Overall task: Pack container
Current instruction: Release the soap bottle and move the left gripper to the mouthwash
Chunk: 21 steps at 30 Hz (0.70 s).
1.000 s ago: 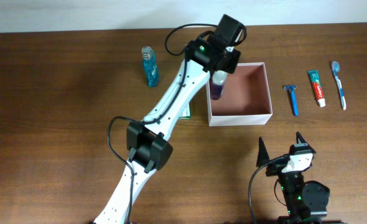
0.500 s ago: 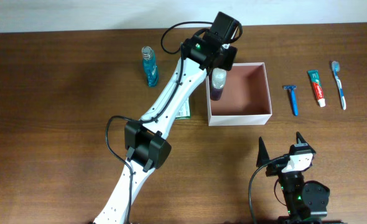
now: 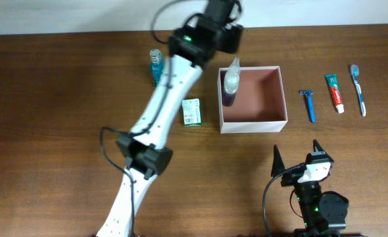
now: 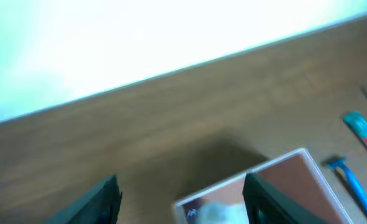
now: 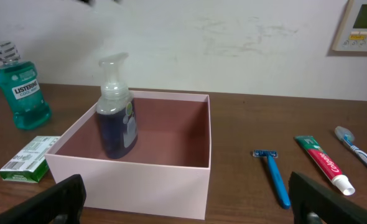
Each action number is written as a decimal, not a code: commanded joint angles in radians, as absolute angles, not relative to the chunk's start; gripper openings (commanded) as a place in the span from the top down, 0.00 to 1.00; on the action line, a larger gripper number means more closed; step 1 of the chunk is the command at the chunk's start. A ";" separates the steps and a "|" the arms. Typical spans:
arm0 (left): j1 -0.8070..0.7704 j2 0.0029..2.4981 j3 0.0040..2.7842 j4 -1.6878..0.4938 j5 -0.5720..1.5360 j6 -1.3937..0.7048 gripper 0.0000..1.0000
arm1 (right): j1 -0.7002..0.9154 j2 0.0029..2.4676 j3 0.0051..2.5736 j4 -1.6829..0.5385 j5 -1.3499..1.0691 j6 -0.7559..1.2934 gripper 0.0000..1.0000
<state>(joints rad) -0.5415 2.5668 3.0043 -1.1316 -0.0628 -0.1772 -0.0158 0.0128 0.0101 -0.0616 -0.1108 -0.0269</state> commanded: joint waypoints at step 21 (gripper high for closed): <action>-0.257 2.442 2.779 -1.434 -0.112 -0.114 0.34 | -0.007 0.006 0.006 -0.067 -0.120 -0.026 0.01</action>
<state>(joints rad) -0.2611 2.4435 2.8330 -1.4605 -0.1307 -0.1387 -0.0158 0.0128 0.0101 -0.0616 -0.1112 -0.0269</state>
